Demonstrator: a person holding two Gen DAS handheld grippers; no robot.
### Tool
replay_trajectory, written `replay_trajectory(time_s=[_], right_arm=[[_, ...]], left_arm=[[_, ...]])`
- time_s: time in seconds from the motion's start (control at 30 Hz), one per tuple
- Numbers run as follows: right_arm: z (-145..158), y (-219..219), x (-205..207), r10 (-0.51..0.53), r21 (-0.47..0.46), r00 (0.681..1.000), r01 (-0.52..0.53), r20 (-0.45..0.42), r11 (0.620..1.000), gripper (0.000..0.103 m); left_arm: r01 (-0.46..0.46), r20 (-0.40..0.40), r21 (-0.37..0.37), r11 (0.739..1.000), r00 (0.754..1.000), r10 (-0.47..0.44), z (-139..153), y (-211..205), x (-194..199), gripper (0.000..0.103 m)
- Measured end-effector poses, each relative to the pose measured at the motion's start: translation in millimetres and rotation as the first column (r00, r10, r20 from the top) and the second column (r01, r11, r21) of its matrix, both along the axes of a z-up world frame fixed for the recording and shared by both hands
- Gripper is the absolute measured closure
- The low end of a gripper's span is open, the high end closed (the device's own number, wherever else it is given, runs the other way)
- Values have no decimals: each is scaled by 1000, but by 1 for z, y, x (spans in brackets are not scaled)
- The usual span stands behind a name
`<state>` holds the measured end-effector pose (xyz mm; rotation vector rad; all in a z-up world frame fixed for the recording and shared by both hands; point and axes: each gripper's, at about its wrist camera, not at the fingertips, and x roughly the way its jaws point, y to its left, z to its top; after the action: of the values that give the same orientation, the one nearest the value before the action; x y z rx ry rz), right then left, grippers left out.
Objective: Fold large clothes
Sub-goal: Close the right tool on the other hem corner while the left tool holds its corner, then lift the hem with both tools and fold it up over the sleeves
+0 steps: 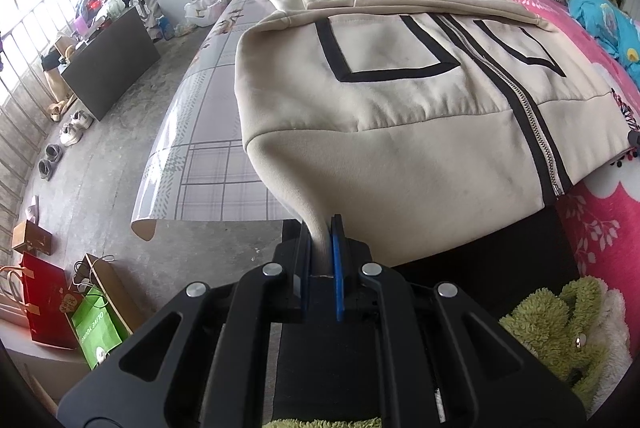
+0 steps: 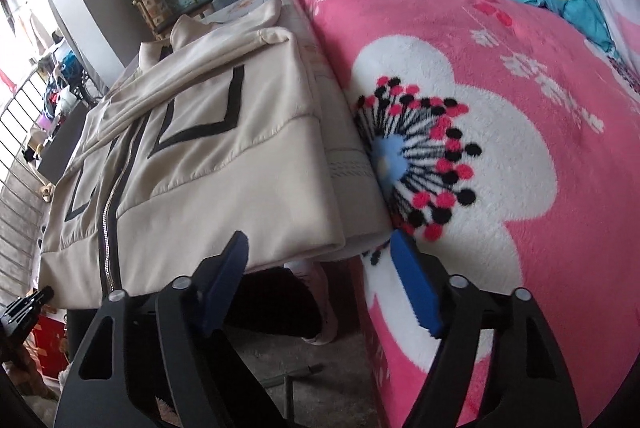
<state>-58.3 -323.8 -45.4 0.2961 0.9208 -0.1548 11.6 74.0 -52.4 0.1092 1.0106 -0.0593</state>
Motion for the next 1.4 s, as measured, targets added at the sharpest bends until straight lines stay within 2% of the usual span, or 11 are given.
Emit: replay_trajectory(time_s=[0.27,0.33,0.4,0.47,0.57,0.8,0.97,1.07,1.13,1.23,1.4], right_arm=[[-5,-5,13,27,39,1000,-27,16,999,59],[-5,-5,14,26,22,999,-27,18,999,62],[-5,-3,14,28,6,1000,-28,10,1000,70],[-4,0,14,41,-8,999,-41,0,999,84],[-4,6,12,63,-44,998,-64,-13,997,94],[13,18,0,110,-56,994,-108,20,993,97],[14,27,-13,133,5,991,-133,14,991,97],[15,25,-13,114,24,993,-114,29,993,97],[26,23,-11,111,62,991,-116,76,991,97],[47,24,-3,123,62,982,-133,144,989,97],[69,27,27,130,46,966,-144,225,989,97]], left_arm=[[-9,3,16,1000,1000,9,-1,-2,0,94],[-12,4,16,1000,1000,12,-1,-3,0,95],[-16,6,16,1000,1000,16,-2,-3,0,95],[-17,10,20,1000,1000,17,-2,-3,-1,95],[-16,22,22,1000,1000,16,0,-3,-2,96],[-14,65,0,1000,998,14,17,8,-5,97],[-35,69,-29,999,997,37,26,27,-5,97],[-24,56,-105,994,998,30,29,36,-3,97],[-10,66,-172,985,998,22,38,42,0,97],[24,106,-296,955,994,8,58,51,13,97],[25,149,-373,927,988,34,73,53,52,97]])
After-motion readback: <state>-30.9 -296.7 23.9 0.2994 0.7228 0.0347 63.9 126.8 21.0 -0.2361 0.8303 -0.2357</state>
